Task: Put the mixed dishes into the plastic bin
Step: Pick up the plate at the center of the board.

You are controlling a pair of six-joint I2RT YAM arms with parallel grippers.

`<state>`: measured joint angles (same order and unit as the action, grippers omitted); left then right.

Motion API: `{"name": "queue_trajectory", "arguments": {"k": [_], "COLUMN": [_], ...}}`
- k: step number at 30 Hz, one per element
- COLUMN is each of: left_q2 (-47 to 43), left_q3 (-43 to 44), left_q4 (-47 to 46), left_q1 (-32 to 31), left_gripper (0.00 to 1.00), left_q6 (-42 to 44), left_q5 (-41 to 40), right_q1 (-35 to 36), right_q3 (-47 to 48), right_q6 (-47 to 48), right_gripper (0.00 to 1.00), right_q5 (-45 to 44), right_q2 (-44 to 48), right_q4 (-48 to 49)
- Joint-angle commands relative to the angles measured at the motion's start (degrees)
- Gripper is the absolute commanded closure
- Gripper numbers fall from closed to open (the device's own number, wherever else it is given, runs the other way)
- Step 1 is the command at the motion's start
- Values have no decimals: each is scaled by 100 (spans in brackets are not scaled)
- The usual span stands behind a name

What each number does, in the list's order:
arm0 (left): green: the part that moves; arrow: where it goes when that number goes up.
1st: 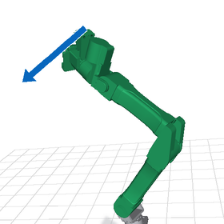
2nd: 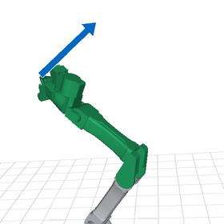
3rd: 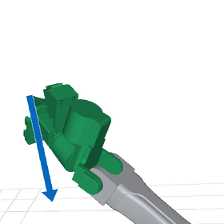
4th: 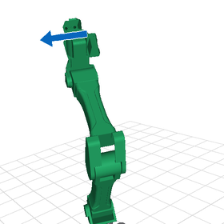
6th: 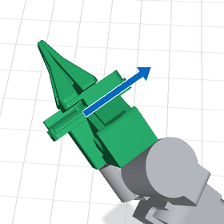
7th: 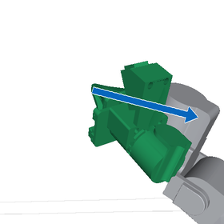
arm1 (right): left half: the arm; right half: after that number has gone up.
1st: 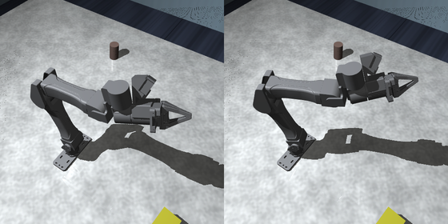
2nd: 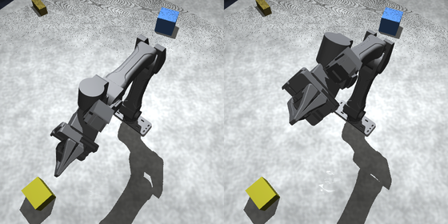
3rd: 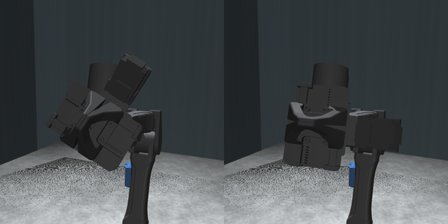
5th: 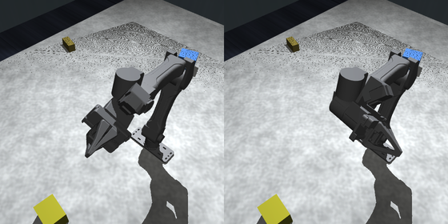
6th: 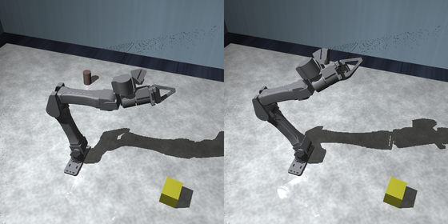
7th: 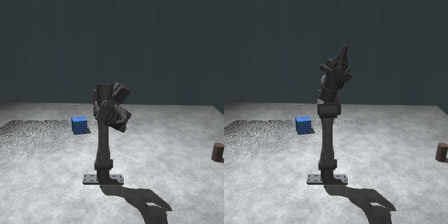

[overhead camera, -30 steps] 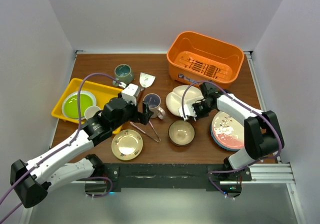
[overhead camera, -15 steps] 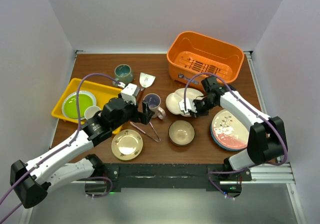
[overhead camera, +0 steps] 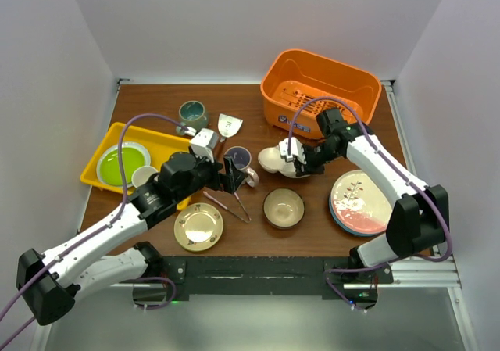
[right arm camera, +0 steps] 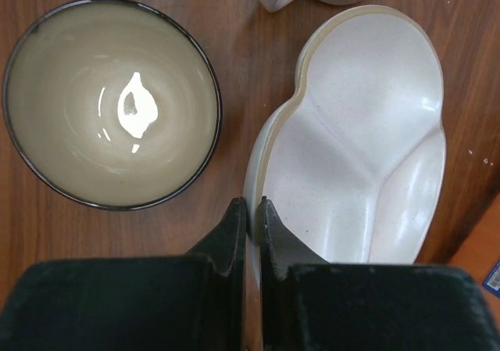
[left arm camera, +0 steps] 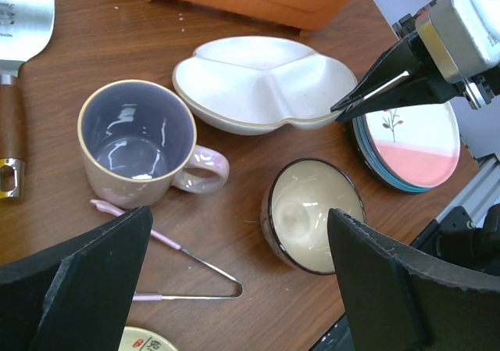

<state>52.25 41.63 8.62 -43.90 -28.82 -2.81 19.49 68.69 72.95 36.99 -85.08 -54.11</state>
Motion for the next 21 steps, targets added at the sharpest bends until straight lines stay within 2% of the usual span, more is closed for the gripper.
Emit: {"name": "queue_trajectory", "arguments": {"k": [1,8,16,18,21], "left_q2": [48,-13,337,470,742], "left_q3": [-14,-102,73,214,565], "left_q4": [-423,-414,-625,-590,-450], "left_q1": [-13,-13,-13,-13,-13], "left_gripper": [0,0,0,0,0], "left_q6": [-133,-80,7,340,1709], "left_q5": [175,175,552,746,1212], "right_q1": [-24,-138,-199,-208,-235], "right_q3": [532,338,821,892,892], "right_q6": [-281,-229,-351,-369,-369], "right_gripper": [100,100,100,100,100], "right_q5": [730,686,1029,1161,1196], "right_q2": [88,53,-44,-70,-97], "right_q4": [138,111,-240,-293,-346]}}
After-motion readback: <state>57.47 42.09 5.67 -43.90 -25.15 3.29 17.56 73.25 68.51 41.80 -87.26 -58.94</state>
